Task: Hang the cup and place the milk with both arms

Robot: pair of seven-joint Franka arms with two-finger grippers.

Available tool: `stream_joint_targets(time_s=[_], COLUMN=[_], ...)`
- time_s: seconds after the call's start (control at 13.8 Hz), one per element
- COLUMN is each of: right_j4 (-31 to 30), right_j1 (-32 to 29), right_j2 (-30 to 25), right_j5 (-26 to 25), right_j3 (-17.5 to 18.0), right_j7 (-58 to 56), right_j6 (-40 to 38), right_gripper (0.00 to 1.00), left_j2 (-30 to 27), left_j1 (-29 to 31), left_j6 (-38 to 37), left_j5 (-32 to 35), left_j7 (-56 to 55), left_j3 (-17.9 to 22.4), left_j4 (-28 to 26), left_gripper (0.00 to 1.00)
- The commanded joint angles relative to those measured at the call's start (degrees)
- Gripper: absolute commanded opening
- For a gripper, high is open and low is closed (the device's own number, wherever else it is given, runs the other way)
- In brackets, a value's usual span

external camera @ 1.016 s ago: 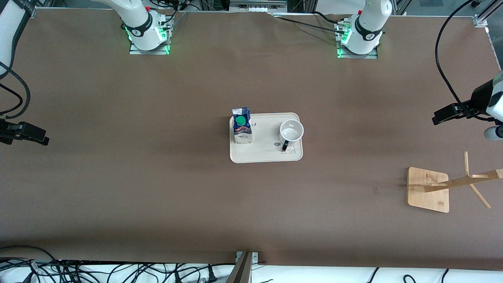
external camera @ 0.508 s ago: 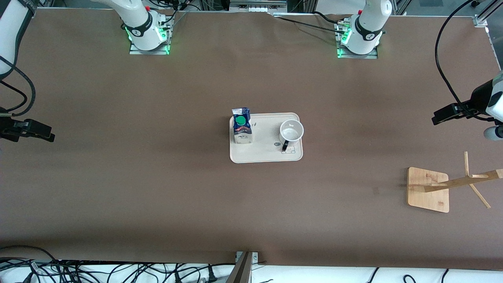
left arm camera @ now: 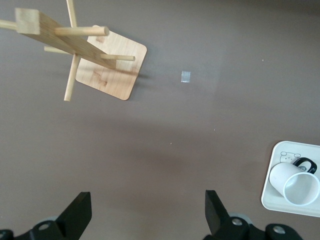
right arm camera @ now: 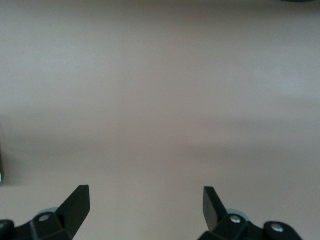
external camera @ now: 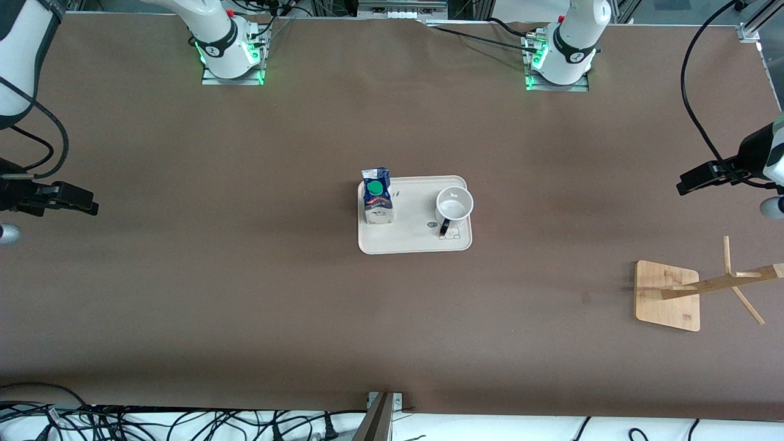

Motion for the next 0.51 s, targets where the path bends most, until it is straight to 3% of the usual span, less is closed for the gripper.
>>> stream_joint_targets(time_s=[0.0,0.44], right_j4=[-0.1,0.3], right_j1=[1.0,3.2], right_j2=[0.1,0.2], right_j5=[0.0,0.1], right_j3=[-0.1,-0.2], right_j7=[-0.8,0.7], right_j6=[-0.7,-0.1], right_gripper=[1.00,1.00], left_j2=[0.3,1.5], left_j1=[0.4,0.2], left_j6=[-0.4,-0.4], left_j5=[0.3,-1.4], left_j7=[0.4,1.2], left_j3=[0.1,-0.1], left_j4=[1.9,1.9], left_gripper=[1.00,1.00])
